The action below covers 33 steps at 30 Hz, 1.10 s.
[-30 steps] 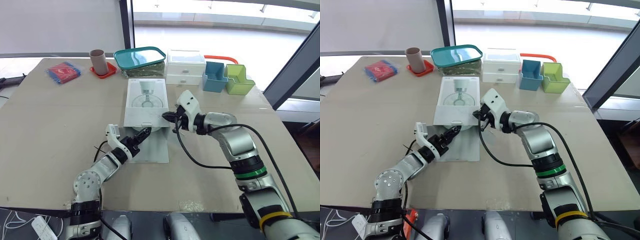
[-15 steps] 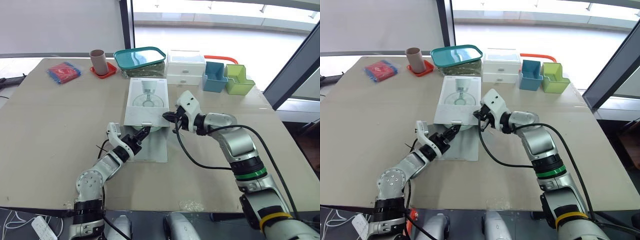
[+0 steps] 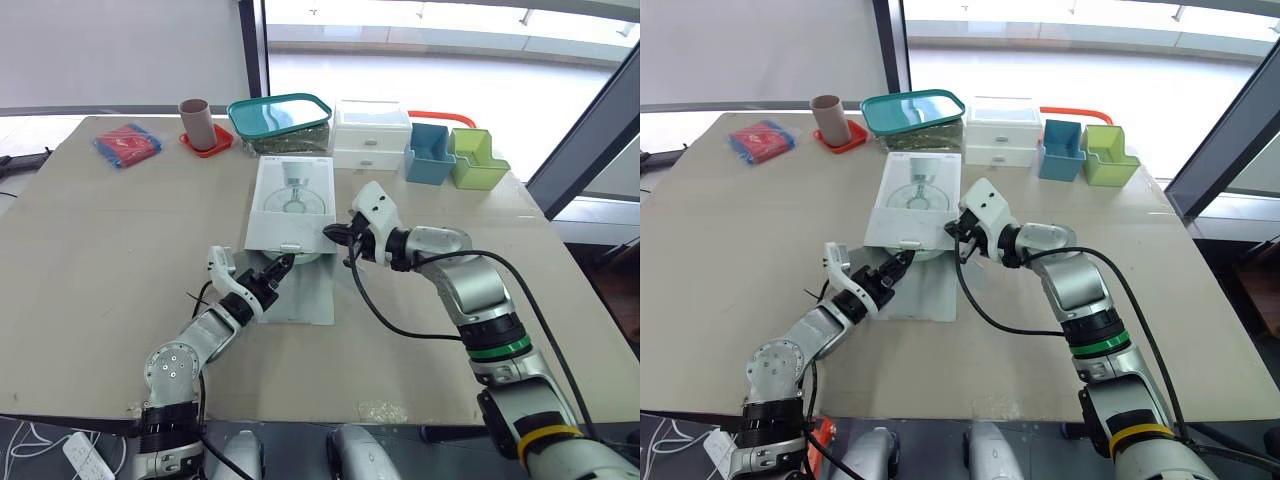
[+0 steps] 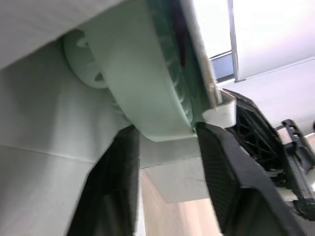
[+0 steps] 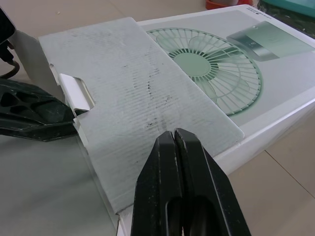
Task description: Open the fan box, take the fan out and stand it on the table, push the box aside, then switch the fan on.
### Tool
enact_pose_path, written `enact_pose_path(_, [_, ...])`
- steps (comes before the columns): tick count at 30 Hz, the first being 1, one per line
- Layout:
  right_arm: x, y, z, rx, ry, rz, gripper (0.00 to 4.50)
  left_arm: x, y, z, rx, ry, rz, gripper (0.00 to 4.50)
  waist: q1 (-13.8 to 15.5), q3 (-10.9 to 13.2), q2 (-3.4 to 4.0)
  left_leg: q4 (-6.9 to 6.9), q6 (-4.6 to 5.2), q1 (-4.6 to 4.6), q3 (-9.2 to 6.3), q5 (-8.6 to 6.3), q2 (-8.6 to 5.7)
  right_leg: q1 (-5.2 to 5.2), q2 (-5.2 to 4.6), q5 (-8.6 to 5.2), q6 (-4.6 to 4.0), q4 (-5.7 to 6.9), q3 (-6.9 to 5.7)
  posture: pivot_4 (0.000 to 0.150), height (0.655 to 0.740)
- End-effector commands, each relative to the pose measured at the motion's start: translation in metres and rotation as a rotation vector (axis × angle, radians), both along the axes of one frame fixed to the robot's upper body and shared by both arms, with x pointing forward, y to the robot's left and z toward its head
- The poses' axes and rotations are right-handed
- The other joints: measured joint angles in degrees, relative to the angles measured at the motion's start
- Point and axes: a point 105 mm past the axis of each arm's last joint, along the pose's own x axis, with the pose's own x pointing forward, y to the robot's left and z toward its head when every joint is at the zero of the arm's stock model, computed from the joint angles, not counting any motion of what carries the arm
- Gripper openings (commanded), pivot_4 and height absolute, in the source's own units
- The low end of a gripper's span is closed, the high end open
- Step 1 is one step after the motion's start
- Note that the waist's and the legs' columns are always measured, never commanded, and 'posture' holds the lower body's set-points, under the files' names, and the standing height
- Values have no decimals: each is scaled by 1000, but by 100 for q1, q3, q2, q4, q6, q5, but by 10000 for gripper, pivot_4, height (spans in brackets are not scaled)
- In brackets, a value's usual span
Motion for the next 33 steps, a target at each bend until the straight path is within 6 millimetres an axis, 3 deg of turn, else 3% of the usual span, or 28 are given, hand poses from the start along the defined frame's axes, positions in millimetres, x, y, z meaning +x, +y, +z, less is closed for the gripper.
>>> enact_pose_path(1, [-1, 1, -6, -10, 14, -1, 0, -2, 9, 4, 23, -17, 21, 12295, -8, 0, 0, 0, 0, 0, 0, 0, 1, 0, 1, 0, 0, -1, 0, 1500, 7400])
enact_pose_path(22, [-1, 5, -6, 2, 18, 5, 0, -52, 30, 11, -24, 26, -56, 12295, -31, 0, -1, -67, -6, 10, 3, 2, 10, -4, 0, 7, -14, -43, 2, 1500, 7400])
enact_pose_path(33, [-3, 7, -6, 6, 20, 6, 0, -68, 24, 10, -96, 128, -107, 12295, 3, -1, -1, -67, -12, 8, 1, 6, 8, -4, -3, 7, -16, -43, 0, 1500, 7400])
